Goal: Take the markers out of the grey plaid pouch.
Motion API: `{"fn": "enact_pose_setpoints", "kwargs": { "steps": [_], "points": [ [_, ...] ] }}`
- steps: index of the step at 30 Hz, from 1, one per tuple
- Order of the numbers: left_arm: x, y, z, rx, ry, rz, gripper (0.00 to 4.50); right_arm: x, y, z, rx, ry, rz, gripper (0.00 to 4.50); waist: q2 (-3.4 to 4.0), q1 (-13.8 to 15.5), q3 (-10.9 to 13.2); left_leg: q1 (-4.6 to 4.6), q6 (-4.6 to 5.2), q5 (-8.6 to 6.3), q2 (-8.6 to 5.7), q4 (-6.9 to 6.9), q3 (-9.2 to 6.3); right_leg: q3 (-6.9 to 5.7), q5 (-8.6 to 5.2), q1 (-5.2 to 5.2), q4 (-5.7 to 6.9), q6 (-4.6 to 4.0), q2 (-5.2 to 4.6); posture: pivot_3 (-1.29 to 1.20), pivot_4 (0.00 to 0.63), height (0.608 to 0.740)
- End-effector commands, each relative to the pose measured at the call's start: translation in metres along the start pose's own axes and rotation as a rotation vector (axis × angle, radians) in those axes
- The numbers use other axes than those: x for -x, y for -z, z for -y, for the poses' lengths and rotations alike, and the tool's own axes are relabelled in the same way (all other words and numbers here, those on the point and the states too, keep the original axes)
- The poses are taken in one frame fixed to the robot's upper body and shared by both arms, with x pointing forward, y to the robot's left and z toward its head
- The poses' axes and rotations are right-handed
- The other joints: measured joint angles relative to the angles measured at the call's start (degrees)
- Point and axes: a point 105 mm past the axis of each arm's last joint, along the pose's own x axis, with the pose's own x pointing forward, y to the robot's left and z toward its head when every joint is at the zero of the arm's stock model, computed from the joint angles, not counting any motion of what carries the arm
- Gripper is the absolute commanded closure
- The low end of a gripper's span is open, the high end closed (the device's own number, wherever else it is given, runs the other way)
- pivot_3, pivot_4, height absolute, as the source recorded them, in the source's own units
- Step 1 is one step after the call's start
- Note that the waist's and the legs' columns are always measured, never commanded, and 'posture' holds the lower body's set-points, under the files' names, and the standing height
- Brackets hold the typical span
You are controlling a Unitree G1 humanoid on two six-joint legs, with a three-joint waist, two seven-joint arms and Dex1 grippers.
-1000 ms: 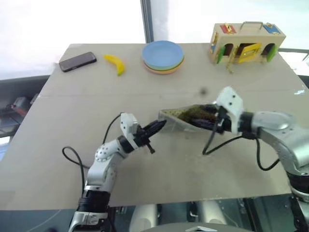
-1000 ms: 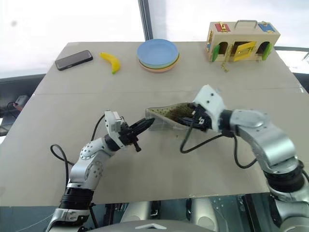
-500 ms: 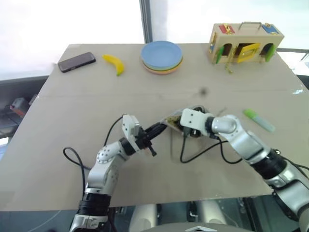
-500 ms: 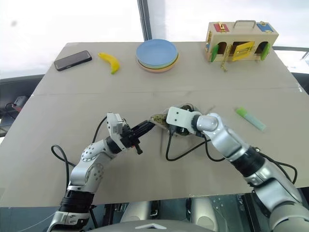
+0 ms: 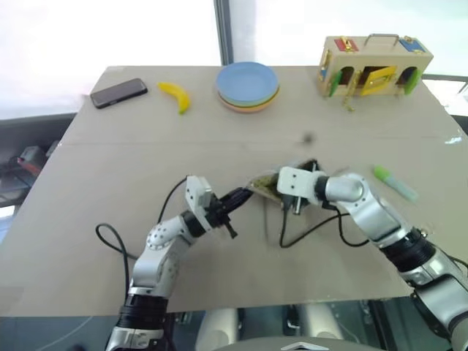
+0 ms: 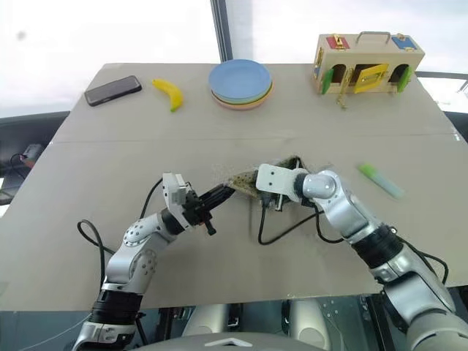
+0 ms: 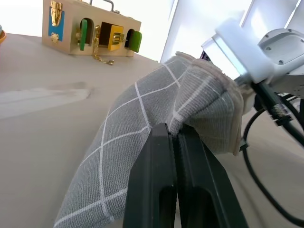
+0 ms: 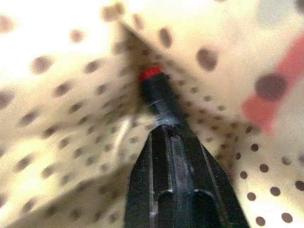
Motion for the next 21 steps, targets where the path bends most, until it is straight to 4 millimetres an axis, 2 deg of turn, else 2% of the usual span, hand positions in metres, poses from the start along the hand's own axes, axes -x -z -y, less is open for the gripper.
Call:
{"fn": "enact_pose_setpoints", "kwargs": {
  "steps": [1,4,9,10,11,13,15,21],
  "points": [
    [0.001,-0.009,-0.004,-0.038,-0.010,0.026,4.50,0.025,-0.016,0.014,-0.016,0.033,0.053,4.46,0.00,-0.01,0.01,0.00,0.00,0.00,-0.01,0.00,0.01,0.01,0.00,-0.01,0.00,0.00,0.00,0.00,0.150,0.740],
    [0.001,-0.010,-0.008,-0.036,-0.014,0.028,4.50,0.034,-0.018,0.015,-0.039,0.030,0.062,4.46,0.00,0.00,0.01,0.02,0.00,0.00,-0.02,0.01,-0.01,-0.01,-0.02,0.00,0.00,0.01,0.01,0.00,0.150,0.740],
    [0.003,-0.013,-0.011,-0.008,-0.005,0.048,4.50,0.038,-0.016,0.017,-0.045,0.017,0.046,4.46,0.00,-0.08,0.01,0.02,0.00,0.00,-0.01,0.01,-0.01,-0.02,-0.17,0.00,0.01,-0.14,0.01,0.00,0.150,0.740],
    [0.003,-0.013,-0.011,0.002,-0.001,0.051,4.50,0.036,-0.016,0.015,-0.040,-0.002,0.044,3.96,0.00,-0.08,0.01,0.02,0.00,0.00,-0.01,0.00,0.00,-0.02,-0.16,-0.01,0.01,-0.13,0.02,0.00,0.150,0.740],
    [0.003,-0.013,-0.011,0.021,0.003,0.057,4.50,0.033,-0.017,0.016,-0.033,0.004,0.044,3.95,-0.01,-0.05,0.01,0.01,0.00,0.00,-0.02,0.00,0.00,-0.02,-0.14,-0.01,0.01,-0.13,0.02,0.00,0.150,0.740],
    [0.005,-0.013,-0.013,0.058,0.007,0.066,4.50,0.027,-0.017,0.020,-0.017,0.028,0.036,3.20,-0.01,-0.09,0.01,0.00,0.00,0.00,-0.03,0.00,0.00,-0.02,-0.01,-0.01,0.00,0.01,0.02,0.00,0.150,0.740],
    [0.007,-0.012,-0.015,0.095,0.006,0.074,4.50,0.022,-0.019,0.020,-0.016,0.026,0.035,2.25,-0.01,-0.13,0.01,0.02,0.00,0.00,-0.03,0.00,0.03,0.00,-0.04,-0.01,0.00,0.07,0.02,0.00,0.150,0.740],
    [0.013,-0.010,-0.021,0.312,0.007,0.117,4.50,0.006,-0.014,0.024,0.053,-0.011,-0.034,2.25,-0.01,-0.20,0.01,0.02,0.00,0.01,-0.02,0.01,0.01,0.00,-0.05,-0.01,0.02,0.09,0.02,0.00,0.150,0.740]
  ]
}}
